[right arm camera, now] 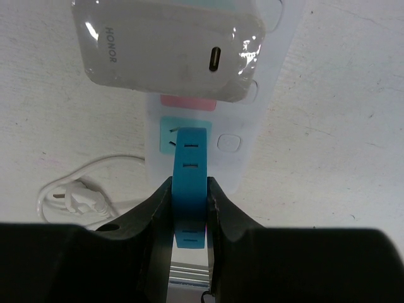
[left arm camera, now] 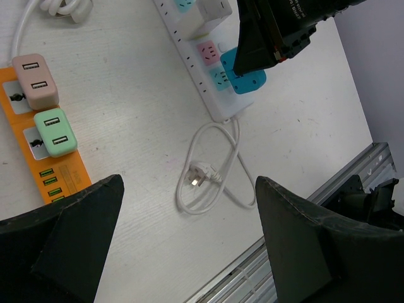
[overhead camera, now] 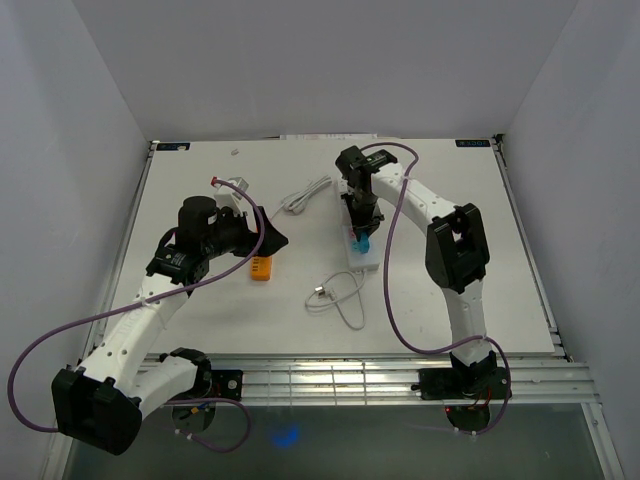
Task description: Insert the plug
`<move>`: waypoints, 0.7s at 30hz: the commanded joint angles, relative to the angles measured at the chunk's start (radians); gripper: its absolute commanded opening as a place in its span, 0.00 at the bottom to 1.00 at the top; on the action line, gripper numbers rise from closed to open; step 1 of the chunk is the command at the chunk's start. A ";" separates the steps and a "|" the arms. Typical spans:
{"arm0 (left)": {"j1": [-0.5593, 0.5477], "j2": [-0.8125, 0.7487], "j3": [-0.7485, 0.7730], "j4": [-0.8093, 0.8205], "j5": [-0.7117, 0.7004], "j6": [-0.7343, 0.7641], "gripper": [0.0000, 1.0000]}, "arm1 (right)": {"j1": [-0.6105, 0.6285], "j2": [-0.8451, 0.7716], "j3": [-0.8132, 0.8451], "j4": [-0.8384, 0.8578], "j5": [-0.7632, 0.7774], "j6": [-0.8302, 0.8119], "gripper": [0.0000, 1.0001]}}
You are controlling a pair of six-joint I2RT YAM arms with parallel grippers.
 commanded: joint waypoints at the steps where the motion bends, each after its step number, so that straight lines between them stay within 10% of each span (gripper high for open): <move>1: 0.000 -0.031 -0.003 0.012 -0.004 0.013 0.96 | 0.006 0.033 -0.074 0.011 0.029 0.010 0.08; 21: 0.000 -0.025 -0.008 0.018 0.000 0.015 0.96 | 0.007 0.035 -0.163 0.076 0.037 0.010 0.08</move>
